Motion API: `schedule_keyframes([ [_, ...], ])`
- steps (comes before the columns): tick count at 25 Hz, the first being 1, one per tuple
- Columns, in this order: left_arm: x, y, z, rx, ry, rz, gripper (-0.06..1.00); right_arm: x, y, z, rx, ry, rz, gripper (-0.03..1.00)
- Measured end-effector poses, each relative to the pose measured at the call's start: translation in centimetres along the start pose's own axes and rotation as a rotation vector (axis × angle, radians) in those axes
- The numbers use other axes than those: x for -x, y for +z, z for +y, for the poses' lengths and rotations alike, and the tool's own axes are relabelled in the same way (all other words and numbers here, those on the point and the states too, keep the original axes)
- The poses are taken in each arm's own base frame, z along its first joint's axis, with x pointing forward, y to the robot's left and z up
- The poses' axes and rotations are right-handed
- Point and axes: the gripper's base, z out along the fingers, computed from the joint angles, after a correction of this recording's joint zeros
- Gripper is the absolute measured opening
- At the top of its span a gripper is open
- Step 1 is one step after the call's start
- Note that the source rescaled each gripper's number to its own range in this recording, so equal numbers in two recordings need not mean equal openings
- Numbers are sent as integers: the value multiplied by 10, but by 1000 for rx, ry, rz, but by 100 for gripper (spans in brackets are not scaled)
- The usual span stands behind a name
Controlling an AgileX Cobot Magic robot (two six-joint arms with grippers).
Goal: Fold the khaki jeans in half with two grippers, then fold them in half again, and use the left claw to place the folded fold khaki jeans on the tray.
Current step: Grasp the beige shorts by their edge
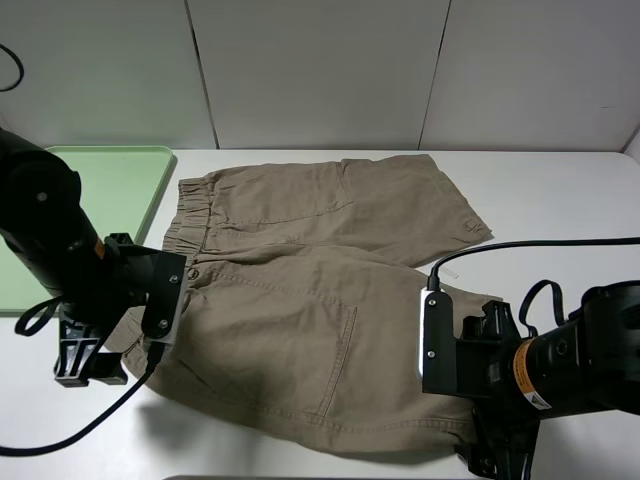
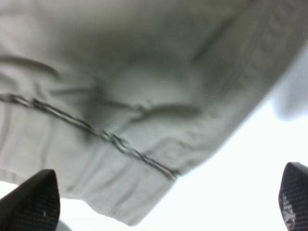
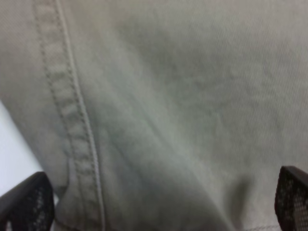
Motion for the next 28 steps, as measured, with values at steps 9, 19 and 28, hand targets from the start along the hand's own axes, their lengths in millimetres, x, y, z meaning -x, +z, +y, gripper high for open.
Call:
schedule_keyframes([
  [9,-3,0,2,24,51,32,90,0,0,1,6,30,3,100],
  [19,-2,10,8,81,71,42,88,0,0,1,10,53,3,100],
  [28,-2,22,9,54,73,63,88,0,0,1,11,58,3,100],
])
